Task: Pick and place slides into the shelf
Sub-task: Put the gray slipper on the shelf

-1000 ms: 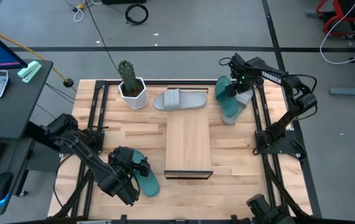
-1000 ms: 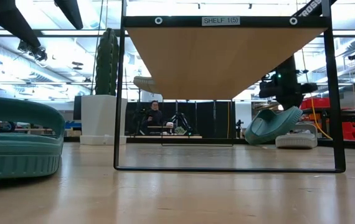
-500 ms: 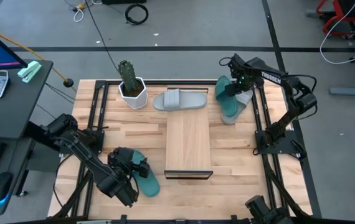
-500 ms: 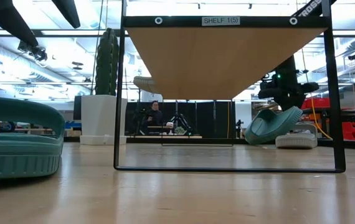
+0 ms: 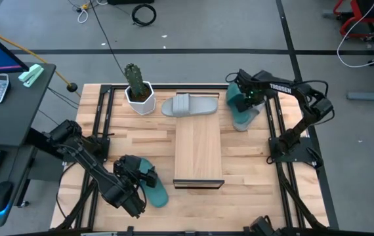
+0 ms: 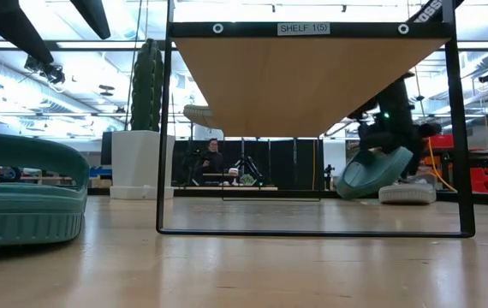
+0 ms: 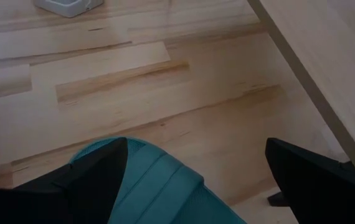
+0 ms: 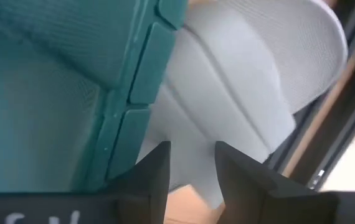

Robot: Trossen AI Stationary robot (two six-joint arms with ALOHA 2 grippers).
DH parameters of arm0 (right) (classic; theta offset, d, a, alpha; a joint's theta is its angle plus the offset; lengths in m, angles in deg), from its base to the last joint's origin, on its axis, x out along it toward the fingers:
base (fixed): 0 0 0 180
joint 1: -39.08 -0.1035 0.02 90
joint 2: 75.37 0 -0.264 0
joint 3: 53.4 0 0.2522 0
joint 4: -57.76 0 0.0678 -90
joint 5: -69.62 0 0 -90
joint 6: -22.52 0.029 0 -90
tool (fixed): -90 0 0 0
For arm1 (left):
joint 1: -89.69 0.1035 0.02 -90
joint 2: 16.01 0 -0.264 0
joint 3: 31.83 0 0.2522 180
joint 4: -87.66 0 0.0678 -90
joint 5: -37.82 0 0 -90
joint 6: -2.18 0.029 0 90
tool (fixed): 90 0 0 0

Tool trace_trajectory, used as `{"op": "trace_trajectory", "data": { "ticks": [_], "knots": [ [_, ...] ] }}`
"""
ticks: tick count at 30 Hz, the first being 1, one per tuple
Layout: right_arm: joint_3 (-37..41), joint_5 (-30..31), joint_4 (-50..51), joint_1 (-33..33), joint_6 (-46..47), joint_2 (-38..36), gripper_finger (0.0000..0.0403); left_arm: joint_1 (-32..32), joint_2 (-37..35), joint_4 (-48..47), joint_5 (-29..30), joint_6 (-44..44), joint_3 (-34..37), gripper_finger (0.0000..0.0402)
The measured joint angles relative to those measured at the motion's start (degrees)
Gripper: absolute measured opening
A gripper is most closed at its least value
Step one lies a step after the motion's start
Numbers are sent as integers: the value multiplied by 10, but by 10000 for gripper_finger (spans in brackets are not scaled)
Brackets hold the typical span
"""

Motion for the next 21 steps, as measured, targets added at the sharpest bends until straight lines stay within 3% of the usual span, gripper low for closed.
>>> {"op": "trace_trajectory", "data": {
  "ticks": [10,21],
  "knots": [
    [-75,10,-2,-12,-39,0,135,0,0,0,0,0,0,386],
    [-79,18,43,0,-56,1,135,0,0,1,0,-8,0,386]
  ]
}}
